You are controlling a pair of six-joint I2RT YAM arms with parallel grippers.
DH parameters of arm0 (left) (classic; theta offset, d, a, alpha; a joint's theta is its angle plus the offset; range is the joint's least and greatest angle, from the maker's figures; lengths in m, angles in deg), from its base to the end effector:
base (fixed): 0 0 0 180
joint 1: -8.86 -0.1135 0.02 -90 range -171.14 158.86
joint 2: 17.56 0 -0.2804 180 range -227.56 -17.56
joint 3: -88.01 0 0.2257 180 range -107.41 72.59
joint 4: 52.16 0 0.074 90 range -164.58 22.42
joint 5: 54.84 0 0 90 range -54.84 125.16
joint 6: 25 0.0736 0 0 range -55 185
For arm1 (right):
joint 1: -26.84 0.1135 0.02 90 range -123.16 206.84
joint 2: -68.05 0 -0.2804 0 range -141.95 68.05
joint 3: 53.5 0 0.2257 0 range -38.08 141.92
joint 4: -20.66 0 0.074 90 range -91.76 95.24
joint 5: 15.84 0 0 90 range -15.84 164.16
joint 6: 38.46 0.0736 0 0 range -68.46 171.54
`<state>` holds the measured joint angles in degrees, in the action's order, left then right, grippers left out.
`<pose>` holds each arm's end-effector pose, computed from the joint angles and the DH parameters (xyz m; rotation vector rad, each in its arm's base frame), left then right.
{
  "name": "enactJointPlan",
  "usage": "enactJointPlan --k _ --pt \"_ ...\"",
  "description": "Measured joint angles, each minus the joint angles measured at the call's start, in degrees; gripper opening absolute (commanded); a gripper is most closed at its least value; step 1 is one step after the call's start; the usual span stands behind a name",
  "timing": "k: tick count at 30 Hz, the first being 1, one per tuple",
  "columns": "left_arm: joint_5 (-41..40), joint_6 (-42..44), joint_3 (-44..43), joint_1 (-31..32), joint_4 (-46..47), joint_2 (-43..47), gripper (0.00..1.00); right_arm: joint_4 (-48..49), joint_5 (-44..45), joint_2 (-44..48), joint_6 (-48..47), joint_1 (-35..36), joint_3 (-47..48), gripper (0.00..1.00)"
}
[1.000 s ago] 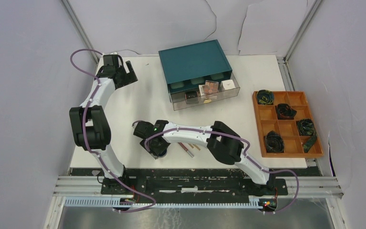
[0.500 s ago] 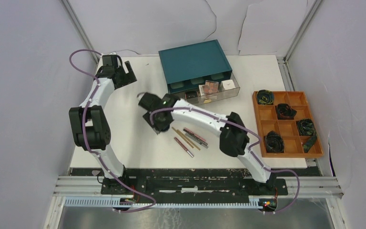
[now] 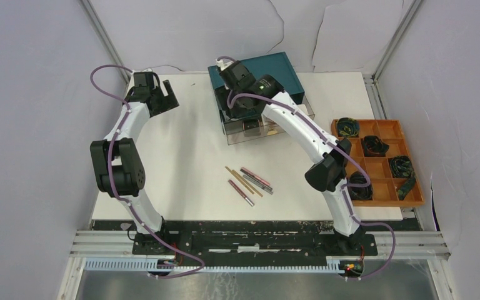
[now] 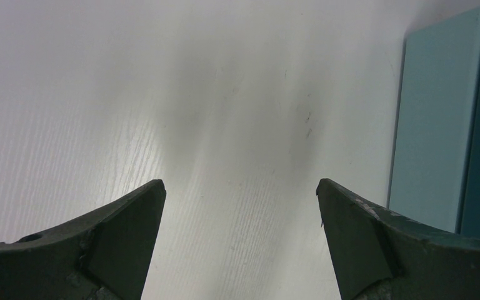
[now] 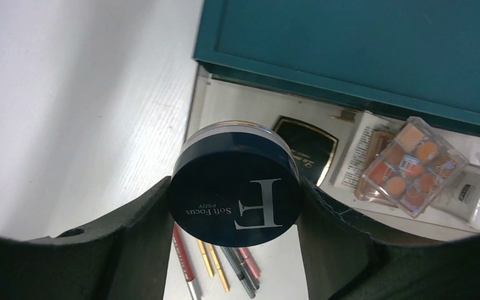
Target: Organize the makeup
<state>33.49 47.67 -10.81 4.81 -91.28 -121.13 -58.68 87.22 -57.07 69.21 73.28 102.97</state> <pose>0.4159 0.0316 0.2651 -0.4478 2.2942 -0.0813 0.3370 0.3303 0.3520 -0.4926 2.3442 0.2555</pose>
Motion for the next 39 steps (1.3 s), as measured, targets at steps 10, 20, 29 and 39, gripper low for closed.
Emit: enactJointPlan --k 10,20,29,39 --pt "-1.2 0.0 0.0 0.0 -0.2 0.0 0.98 0.5 2.3 -0.3 -0.2 -4.4 -9.7 0.31" --pt "-1.2 0.0 0.0 0.0 -0.2 0.0 0.98 0.3 3.2 -1.8 -1.0 -6.6 -11.4 1.00" --pt "-1.2 0.0 0.0 0.0 -0.2 0.0 0.98 0.8 5.5 0.0 -2.6 -6.7 -12.3 1.00" --pt "-1.0 0.0 0.0 0.0 -0.2 0.0 0.98 2.2 9.7 23.4 -0.2 -6.7 -30.0 0.18"
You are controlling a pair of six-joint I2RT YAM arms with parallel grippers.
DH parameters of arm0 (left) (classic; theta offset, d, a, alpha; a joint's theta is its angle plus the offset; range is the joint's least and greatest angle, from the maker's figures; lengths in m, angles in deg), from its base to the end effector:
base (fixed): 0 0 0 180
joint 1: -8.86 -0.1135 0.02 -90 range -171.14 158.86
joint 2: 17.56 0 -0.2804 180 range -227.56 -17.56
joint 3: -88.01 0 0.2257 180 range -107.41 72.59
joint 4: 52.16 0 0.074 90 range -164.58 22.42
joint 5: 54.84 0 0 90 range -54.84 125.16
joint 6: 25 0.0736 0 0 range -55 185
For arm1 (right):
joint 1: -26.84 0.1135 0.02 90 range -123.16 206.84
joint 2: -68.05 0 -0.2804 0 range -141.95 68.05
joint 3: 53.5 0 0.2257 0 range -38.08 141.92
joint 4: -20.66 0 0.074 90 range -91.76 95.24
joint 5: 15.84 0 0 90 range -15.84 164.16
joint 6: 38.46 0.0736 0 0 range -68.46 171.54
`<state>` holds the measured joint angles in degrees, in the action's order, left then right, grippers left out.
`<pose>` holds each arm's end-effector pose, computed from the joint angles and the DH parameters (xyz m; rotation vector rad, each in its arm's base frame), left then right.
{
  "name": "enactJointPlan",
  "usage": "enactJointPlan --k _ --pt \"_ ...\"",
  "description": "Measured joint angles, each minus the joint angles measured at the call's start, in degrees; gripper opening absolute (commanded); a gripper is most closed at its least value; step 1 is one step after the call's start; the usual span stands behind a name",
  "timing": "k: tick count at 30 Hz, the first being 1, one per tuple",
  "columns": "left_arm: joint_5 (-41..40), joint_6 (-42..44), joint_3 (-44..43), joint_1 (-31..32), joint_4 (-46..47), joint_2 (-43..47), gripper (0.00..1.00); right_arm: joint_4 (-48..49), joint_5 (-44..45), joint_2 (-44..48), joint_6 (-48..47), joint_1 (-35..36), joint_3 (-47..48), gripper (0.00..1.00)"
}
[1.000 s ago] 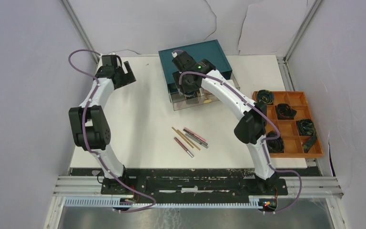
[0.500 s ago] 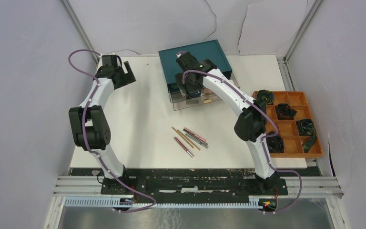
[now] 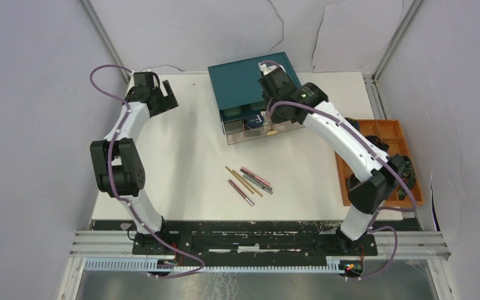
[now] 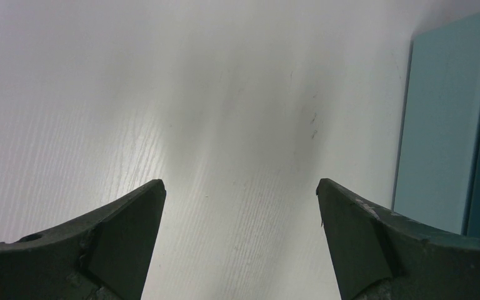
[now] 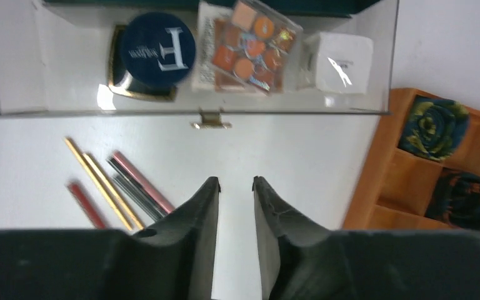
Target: Organize the makeup
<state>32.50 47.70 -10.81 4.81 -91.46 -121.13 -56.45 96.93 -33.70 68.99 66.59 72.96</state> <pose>0.4155 0.0328 0.2648 -0.4559 2.2945 -0.0605 0.3017 0.2139 0.3700 -0.3007 2.3712 -0.0330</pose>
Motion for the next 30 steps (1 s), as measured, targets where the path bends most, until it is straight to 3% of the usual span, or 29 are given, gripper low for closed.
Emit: enactJointPlan --k 2,3,11,22,30 --pt "0.2 0.0 0.0 0.0 0.0 0.0 0.98 0.3 0.1 4.0 0.9 0.0 -5.2 0.02" --pt "0.3 0.0 0.0 0.0 0.0 0.0 0.98 0.5 0.1 5.4 1.4 0.0 -7.7 0.00" --pt "1.4 0.0 0.0 0.0 0.0 0.0 0.98 4.9 -4.0 6.1 6.3 0.0 -28.2 0.00" --pt "1.3 0.0 0.3 0.0 0.0 0.0 0.98 13.6 -4.2 -4.5 5.6 -0.5 -24.5 0.00" --pt "1.3 0.0 0.3 0.0 0.0 0.0 0.98 16.4 -3.0 -7.1 4.5 -2.7 -20.9 0.00"
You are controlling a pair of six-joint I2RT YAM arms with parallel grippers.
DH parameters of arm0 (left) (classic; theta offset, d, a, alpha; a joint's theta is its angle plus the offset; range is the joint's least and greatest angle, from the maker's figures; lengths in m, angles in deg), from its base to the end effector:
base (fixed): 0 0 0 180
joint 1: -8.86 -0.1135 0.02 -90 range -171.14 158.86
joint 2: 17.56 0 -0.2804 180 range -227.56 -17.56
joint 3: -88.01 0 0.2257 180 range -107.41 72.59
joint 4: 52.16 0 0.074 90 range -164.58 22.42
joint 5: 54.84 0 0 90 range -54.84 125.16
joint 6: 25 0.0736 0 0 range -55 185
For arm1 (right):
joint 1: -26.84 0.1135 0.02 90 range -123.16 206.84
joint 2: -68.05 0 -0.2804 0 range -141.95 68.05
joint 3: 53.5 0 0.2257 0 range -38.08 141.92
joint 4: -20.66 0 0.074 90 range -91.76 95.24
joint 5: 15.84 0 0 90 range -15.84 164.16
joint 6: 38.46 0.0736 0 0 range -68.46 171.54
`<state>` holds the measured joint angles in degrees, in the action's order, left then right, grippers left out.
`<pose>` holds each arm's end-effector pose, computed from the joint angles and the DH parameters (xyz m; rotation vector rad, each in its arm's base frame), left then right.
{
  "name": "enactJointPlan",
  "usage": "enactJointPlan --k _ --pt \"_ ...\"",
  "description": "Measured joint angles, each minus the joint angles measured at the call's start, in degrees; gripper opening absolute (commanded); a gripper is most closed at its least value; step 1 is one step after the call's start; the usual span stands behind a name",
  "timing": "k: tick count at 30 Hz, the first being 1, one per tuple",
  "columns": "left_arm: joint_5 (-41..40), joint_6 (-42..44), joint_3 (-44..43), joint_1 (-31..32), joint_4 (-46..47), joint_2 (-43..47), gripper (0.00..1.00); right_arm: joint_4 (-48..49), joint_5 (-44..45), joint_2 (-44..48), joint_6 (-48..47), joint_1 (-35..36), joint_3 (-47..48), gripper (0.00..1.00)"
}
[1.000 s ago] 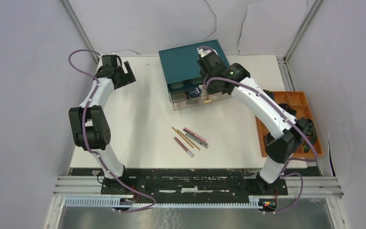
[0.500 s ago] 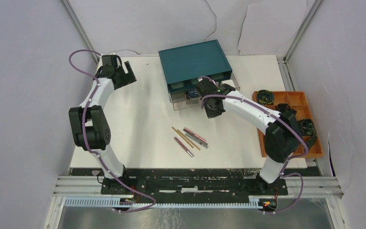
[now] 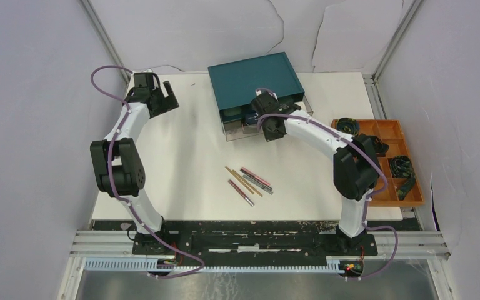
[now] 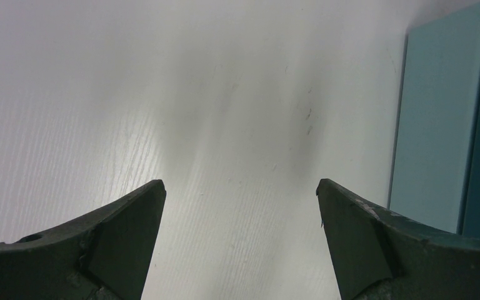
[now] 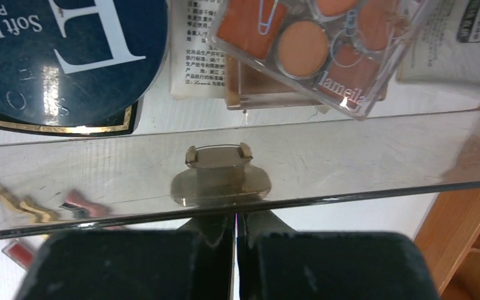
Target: Organize the makeup
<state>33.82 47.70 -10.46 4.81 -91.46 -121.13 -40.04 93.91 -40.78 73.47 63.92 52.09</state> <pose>0.4149 0.0311 0.2628 -0.4461 2.3043 -0.0866 0.3331 0.2206 0.2374 -0.2370 2.5704 -0.0968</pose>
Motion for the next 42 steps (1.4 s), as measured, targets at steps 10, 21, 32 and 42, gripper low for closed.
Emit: enactJointPlan --k 10,21,32,42 --pt "0.0 0.0 0.0 0.0 0.0 -1.8 0.98 2.4 1.6 -6.3 -2.0 -2.2 9.0 0.00" --pt "0.0 0.0 0.0 0.0 0.0 -2.7 0.98 4.9 2.5 -12.2 -2.7 -3.8 17.9 0.00" --pt "0.0 0.0 0.0 0.0 0.0 -2.8 0.98 6.3 3.4 -12.0 -1.4 -3.9 17.6 0.00" --pt "-0.1 0.0 -0.3 0.0 0.0 -3.2 0.98 6.3 2.7 3.7 4.2 -3.9 2.0 0.44"
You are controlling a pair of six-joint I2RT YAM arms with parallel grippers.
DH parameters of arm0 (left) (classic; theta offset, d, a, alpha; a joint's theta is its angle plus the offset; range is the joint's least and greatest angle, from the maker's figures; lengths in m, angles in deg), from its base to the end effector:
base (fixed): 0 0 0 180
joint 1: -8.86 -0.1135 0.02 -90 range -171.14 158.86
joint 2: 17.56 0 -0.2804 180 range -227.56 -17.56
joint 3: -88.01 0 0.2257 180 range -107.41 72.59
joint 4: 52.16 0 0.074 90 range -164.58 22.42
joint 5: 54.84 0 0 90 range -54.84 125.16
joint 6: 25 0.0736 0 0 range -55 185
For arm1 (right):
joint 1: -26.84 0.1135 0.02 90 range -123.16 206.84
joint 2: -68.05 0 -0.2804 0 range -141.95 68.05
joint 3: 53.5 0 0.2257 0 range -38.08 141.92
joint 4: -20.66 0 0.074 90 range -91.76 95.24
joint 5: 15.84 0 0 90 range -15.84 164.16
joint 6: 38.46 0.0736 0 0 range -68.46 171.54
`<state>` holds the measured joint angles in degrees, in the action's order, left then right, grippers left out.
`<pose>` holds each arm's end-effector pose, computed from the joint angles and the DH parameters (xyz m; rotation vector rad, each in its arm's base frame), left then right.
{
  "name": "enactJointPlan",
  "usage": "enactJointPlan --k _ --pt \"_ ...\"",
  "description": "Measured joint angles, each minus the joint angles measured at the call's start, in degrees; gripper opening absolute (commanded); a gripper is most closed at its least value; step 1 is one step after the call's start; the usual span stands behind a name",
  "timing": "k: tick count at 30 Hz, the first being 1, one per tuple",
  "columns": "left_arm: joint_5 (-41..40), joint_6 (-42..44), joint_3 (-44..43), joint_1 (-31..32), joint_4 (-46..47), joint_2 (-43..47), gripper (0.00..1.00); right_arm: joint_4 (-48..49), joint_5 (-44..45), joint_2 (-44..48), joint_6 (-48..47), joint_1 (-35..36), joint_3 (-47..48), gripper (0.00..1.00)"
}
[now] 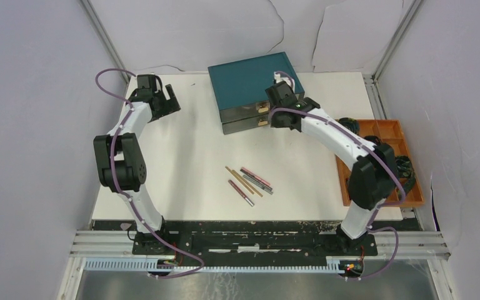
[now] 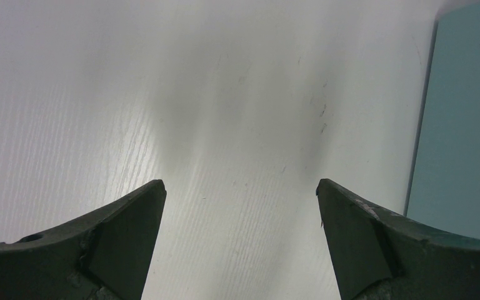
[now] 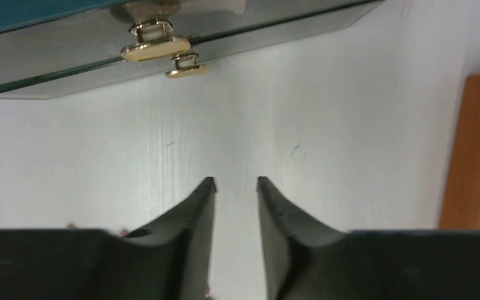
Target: Organize the makeup
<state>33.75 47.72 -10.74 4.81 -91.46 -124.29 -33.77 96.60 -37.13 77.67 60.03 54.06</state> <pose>0.4232 0.0318 0.2423 -0.4550 2.3536 -0.0787 0.3554 0.1989 0.2815 0.0155 2.3874 -0.0053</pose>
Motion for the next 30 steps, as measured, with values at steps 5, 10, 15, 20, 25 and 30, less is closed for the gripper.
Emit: enactJointPlan --k 5,10,15,20,25,30 --pt "0.0 0.0 -0.2 0.0 0.0 -0.8 0.98 5.3 -6.1 12.6 6.9 -0.9 -14.2 0.56" --pt "0.1 0.0 -0.2 0.0 0.0 -0.8 0.98 22.1 -15.8 17.8 19.4 -3.3 -34.0 0.61" --pt "0.1 0.0 -0.2 0.0 0.0 -0.8 0.98 34.5 -19.7 12.4 28.1 -4.3 -39.7 0.66" --pt "0.1 0.0 -0.2 0.0 0.0 -0.8 0.98 52.7 -21.0 5.5 38.1 -5.9 -40.2 0.70" --pt "0.0 0.0 -0.2 0.0 0.0 -1.0 0.98 67.2 -21.1 -4.2 45.8 -8.0 -39.7 0.71" --pt "0.0 0.0 -0.2 0.0 0.0 -2.1 0.98 73.4 -20.9 -9.5 49.8 -8.4 -38.0 0.70"
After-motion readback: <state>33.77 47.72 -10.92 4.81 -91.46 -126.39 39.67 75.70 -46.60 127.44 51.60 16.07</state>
